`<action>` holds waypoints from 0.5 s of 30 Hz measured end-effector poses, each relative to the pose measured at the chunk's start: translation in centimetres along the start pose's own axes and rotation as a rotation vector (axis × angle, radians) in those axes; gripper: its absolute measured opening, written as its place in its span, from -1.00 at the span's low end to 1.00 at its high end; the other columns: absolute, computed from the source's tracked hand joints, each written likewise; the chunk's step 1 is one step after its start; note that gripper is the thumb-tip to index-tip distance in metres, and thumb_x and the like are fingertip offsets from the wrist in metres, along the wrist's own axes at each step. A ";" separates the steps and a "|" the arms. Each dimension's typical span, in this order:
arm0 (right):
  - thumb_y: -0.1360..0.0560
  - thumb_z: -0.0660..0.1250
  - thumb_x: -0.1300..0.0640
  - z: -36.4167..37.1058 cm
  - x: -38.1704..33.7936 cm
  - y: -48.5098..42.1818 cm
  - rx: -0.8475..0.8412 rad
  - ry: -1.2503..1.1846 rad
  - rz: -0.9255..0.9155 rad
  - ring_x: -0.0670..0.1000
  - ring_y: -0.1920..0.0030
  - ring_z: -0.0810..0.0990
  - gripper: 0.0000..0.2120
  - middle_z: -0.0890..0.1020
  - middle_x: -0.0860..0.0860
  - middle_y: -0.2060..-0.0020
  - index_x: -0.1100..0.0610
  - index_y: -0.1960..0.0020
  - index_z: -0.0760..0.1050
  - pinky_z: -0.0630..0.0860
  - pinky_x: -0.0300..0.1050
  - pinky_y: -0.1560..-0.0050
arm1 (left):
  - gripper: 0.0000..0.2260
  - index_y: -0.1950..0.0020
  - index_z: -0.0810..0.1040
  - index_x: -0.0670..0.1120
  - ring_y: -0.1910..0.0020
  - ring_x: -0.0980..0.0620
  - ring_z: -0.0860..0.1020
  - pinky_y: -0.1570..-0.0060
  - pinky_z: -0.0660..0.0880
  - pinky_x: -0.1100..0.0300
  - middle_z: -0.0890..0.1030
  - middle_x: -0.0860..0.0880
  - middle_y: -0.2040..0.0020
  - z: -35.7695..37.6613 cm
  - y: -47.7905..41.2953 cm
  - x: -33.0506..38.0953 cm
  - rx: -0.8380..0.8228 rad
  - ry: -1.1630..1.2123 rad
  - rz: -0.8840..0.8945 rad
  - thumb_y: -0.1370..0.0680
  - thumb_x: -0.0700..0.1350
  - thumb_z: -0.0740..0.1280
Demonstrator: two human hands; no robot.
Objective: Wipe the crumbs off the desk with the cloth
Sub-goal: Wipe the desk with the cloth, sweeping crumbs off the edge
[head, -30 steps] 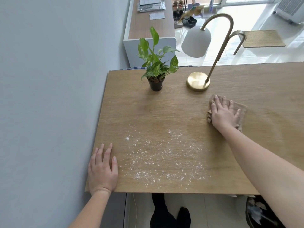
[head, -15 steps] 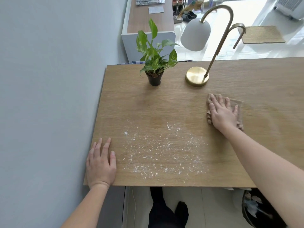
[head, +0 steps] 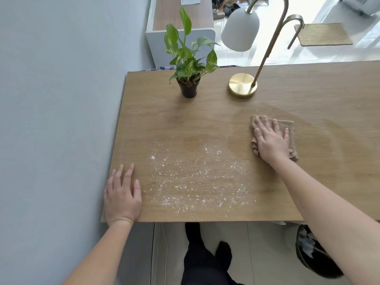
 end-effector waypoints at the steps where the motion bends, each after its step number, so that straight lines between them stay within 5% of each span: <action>1: -0.75 -0.16 -0.24 0.7 -0.6 1.3 -0.021 0.022 -0.098 -0.08 -0.70 -0.14 -0.51 -0.06 -0.27 -0.67 -0.34 -0.68 -0.06 -0.28 0.11 -0.67 | -0.47 -0.63 0.39 0.10 -0.64 -0.15 0.28 -0.57 0.26 -0.18 0.35 -0.05 -0.65 0.0 0.0 0.0 -0.001 0.001 0.000 -0.66 0.14 0.09; 5: -0.75 -0.20 -0.27 1.3 3.1 9.4 -0.117 0.143 -0.353 -0.22 -0.68 -0.17 -0.51 -0.05 -0.35 -0.66 -0.38 -0.67 -0.05 -0.22 0.03 -0.69 | -0.47 -0.63 0.40 0.10 -0.64 -0.15 0.28 -0.57 0.26 -0.19 0.35 -0.05 -0.65 -0.1 0.1 0.1 0.003 0.010 -0.005 -0.65 0.14 0.09; 8: -0.72 -0.22 -0.31 -0.9 7.7 9.7 -0.101 0.121 -0.230 -0.25 -0.67 -0.17 -0.49 0.01 -0.31 -0.67 -0.39 -0.66 -0.01 -0.23 -0.05 -0.68 | -0.48 -0.62 0.40 0.10 -0.63 -0.16 0.28 -0.56 0.26 -0.19 0.36 -0.06 -0.65 -0.1 0.1 0.1 0.008 0.009 -0.005 -0.65 0.13 0.10; 12: -0.73 -0.15 -0.29 0.1 4.6 5.5 0.043 -0.028 0.072 -0.12 -0.70 -0.10 -0.48 0.02 -0.29 -0.67 -0.32 -0.68 0.05 -0.25 0.10 -0.67 | -0.47 -0.62 0.41 0.10 -0.63 -0.16 0.28 -0.55 0.26 -0.20 0.36 -0.06 -0.64 -0.1 0.0 0.0 0.011 0.018 -0.011 -0.65 0.14 0.10; 15: -0.75 -0.14 -0.24 2.0 1.3 7.4 -0.015 0.001 -0.088 -0.14 -0.69 -0.16 -0.51 -0.03 -0.31 -0.66 -0.34 -0.67 0.00 -0.27 0.08 -0.67 | -0.47 -0.62 0.40 0.11 -0.64 -0.15 0.27 -0.55 0.26 -0.20 0.36 -0.06 -0.65 0.1 0.1 0.2 0.013 0.020 -0.011 -0.65 0.14 0.10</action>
Point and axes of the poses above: each hand's wrist, its own y-axis away from the middle knuckle, its own z-axis out of the palm, x = y × z, the point moved 3 cm from there along -y, towards the middle knuckle
